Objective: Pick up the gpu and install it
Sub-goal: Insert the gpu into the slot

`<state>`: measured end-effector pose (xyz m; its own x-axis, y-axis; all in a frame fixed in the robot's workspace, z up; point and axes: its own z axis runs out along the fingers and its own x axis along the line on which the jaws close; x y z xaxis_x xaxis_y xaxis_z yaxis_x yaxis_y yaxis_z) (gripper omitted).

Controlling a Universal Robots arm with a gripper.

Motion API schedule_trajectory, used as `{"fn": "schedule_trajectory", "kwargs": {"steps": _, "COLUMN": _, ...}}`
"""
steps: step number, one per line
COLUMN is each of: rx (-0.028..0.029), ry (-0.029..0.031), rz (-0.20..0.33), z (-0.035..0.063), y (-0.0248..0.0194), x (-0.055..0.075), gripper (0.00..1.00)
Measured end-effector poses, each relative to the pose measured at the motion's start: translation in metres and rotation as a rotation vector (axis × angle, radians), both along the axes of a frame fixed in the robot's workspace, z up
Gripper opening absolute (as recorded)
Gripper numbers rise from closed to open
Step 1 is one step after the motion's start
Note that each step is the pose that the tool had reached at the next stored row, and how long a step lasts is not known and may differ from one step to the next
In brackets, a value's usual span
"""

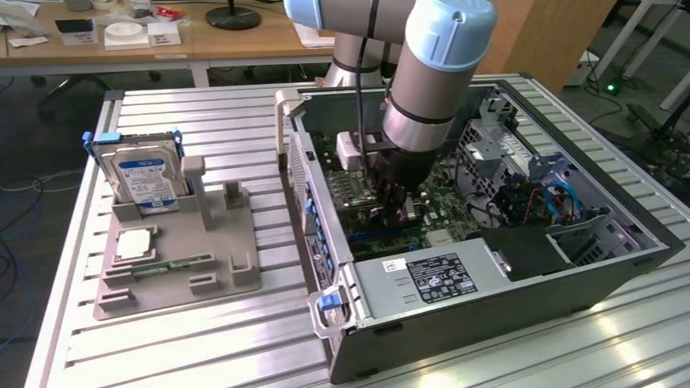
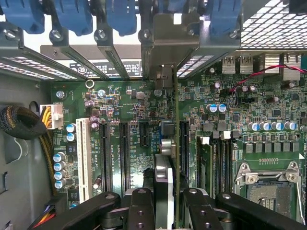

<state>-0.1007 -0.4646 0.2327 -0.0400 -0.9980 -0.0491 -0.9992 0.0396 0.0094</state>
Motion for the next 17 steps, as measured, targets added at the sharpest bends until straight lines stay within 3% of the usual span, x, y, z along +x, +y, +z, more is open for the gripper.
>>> {"fn": "schedule_trajectory", "kwargs": {"steps": 17, "rx": -0.0002, "ry": 0.0000, "rz": 0.000, "z": -0.0066, "y": 0.0000, "x": -0.0015, "gripper": 0.28}}
